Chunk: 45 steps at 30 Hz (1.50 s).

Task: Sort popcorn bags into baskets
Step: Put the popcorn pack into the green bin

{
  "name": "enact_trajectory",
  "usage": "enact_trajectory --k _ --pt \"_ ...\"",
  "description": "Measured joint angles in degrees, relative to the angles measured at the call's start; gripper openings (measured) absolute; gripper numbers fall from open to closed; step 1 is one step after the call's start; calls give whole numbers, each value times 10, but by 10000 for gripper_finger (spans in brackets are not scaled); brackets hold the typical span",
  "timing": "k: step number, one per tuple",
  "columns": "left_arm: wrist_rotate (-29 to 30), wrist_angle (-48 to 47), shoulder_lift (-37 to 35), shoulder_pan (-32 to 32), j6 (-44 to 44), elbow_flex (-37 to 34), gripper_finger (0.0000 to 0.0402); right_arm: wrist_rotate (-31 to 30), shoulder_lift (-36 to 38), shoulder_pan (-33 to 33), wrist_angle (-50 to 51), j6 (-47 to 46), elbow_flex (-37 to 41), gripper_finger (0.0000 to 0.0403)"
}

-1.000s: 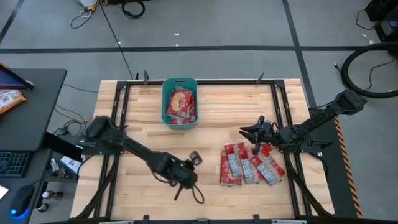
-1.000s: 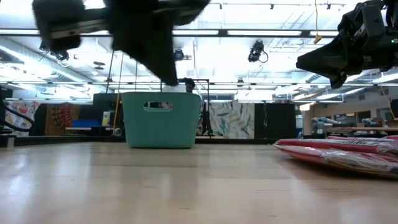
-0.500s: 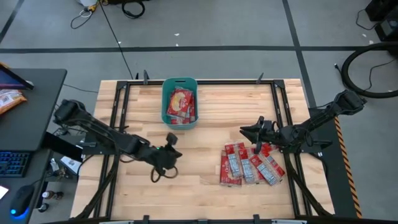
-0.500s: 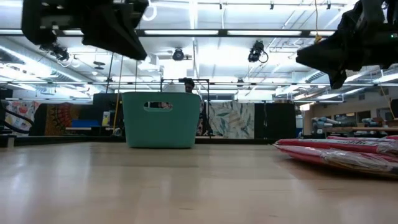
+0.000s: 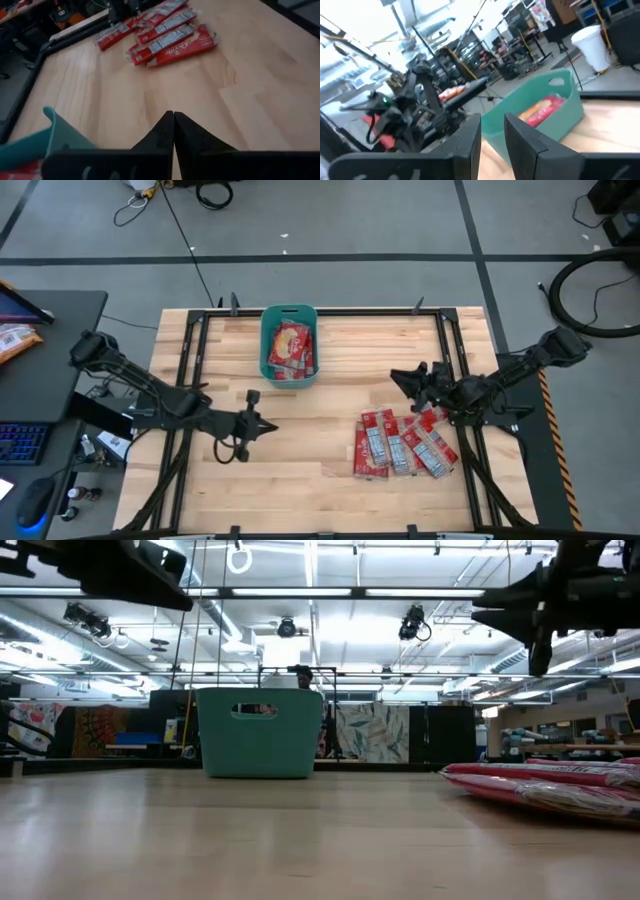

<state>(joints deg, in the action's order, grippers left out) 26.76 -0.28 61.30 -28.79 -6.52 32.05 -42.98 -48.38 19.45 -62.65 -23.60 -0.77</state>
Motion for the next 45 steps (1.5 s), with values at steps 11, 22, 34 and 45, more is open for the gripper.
enact_trajectory --k 11,22,34,45 --pt "13 142 -7 -3 12 -68 13 92 -17 -34 354 17 -193 90" --pt "21 175 -7 -3 -1 -67 13 84 -136 -34 770 -179 -406 90" --pt "21 145 -7 -3 -2 -67 13 178 -263 -41 1153 -345 -595 90" --pt "21 142 -7 -3 -2 -67 13 262 -387 -86 1453 -384 -608 106"
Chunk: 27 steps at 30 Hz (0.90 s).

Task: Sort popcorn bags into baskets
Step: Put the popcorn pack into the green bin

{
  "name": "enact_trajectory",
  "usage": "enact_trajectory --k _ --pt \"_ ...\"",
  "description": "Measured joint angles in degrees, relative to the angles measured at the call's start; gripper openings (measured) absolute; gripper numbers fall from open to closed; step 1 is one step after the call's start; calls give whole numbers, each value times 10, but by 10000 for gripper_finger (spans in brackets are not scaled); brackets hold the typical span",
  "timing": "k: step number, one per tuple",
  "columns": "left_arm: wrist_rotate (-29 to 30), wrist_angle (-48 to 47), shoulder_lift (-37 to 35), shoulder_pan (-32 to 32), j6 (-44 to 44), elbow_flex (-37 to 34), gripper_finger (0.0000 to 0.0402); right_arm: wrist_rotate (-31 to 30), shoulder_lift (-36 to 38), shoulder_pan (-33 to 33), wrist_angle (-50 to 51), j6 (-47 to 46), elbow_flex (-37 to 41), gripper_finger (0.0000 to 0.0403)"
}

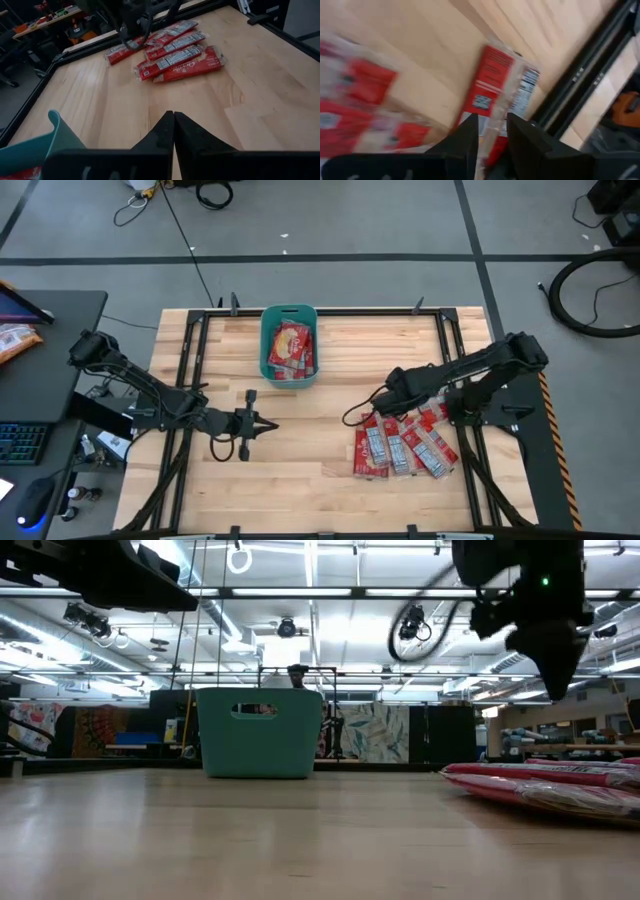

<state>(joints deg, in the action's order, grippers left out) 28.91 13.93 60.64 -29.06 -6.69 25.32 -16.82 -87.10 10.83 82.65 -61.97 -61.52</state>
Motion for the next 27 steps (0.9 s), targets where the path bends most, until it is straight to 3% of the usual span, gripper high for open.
enact_trajectory --k 12,21,27 --pt "0 0 0 0 0 0 13 42 128 -106 -147 37 181 129" --pt "0 0 0 0 -1 0 13 75 123 -165 -211 75 233 181" --pt "0 0 0 0 -1 0 13 20 106 -197 -223 58 235 200"
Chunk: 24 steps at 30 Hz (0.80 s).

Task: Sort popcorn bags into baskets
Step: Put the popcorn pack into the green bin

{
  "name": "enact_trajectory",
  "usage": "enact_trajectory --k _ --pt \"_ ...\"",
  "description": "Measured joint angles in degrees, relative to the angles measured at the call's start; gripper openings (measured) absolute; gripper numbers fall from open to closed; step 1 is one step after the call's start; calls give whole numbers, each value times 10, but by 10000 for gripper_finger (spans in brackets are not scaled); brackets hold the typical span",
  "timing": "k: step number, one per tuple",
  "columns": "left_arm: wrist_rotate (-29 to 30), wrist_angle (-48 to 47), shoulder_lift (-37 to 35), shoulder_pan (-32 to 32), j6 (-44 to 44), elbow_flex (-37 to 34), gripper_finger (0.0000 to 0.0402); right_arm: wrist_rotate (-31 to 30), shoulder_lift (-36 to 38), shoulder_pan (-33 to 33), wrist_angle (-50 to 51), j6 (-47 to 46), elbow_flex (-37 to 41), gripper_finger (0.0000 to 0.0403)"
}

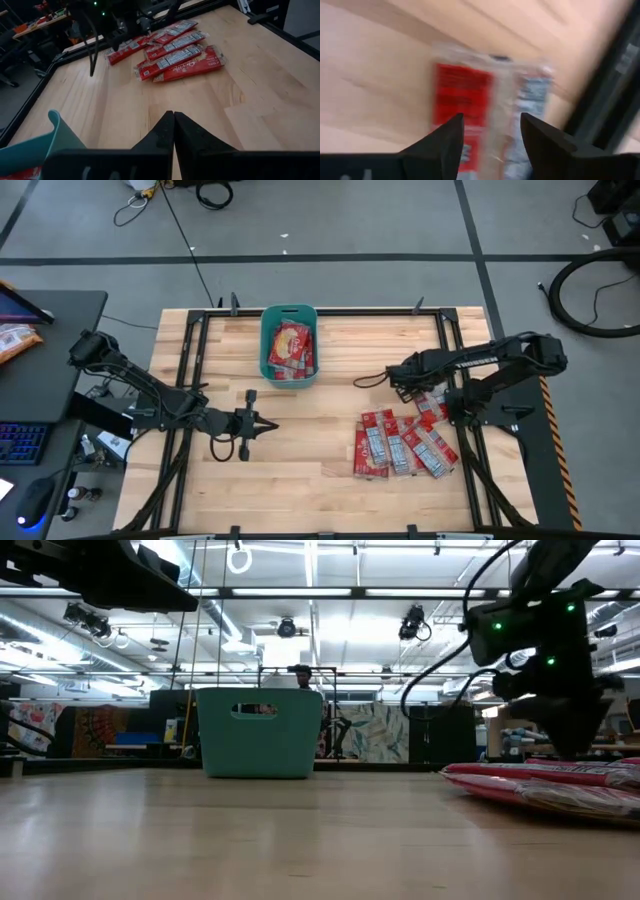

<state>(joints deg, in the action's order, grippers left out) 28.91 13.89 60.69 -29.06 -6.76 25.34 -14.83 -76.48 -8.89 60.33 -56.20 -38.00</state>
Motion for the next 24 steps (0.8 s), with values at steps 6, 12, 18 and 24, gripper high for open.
enact_trajectory --k 6,12,18,24 --pt "0 0 0 0 0 0 13 58 -46 -5 -106 63 0 196" --pt "0 0 0 0 0 0 13 79 -110 -5 -115 74 -17 195" --pt "0 0 0 0 -4 0 13 115 -99 7 -174 79 -67 195" --pt "0 0 0 0 -4 0 13 169 -58 7 -347 142 -71 194"
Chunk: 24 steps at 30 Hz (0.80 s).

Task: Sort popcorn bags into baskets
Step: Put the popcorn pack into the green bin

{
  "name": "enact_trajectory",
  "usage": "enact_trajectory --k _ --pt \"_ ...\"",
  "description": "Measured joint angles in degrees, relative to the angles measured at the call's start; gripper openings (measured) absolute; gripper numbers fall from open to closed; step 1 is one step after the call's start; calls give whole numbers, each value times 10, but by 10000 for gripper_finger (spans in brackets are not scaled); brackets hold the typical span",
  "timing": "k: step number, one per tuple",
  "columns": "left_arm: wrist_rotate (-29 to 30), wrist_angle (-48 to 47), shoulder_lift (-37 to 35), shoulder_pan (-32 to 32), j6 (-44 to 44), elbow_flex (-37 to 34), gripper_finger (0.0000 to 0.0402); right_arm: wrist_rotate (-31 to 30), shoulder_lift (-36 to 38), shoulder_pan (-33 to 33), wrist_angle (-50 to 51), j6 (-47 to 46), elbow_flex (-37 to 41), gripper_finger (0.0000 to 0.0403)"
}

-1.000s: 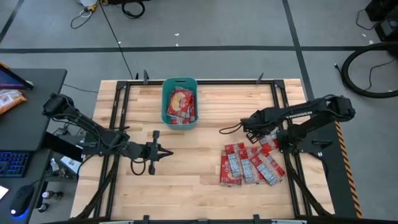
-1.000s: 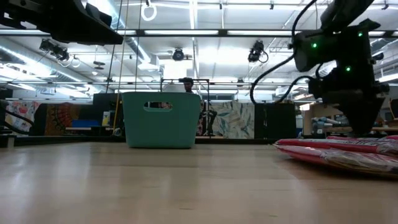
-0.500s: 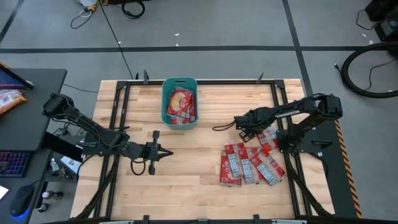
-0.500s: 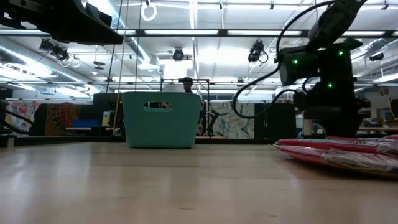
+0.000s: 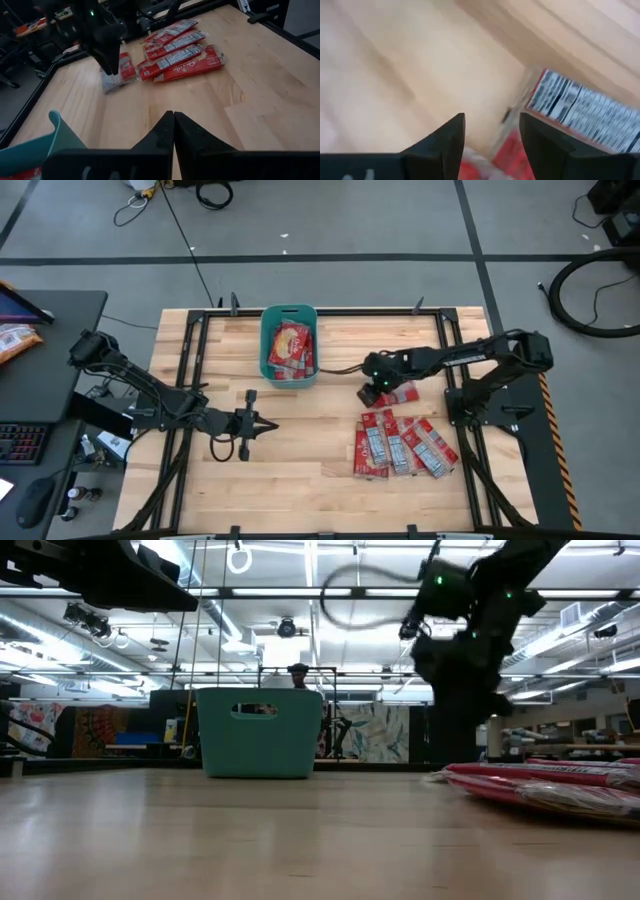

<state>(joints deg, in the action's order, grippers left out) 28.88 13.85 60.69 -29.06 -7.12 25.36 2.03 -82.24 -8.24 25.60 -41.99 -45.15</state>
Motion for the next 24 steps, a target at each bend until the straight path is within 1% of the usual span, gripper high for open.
enact_trajectory --k 2,5,12,16,24 --pt "0 -1 0 0 0 0 13 -4 11 1 -17 6 1 192" --pt "0 -1 0 0 0 0 13 -24 24 6 -11 21 1 192" --pt "0 -1 0 0 0 0 13 -75 11 26 85 25 1 191" --pt "0 1 0 0 0 0 13 -83 0 37 123 27 1 191" --pt "0 0 0 0 0 0 13 -100 -15 31 303 -21 -22 191"
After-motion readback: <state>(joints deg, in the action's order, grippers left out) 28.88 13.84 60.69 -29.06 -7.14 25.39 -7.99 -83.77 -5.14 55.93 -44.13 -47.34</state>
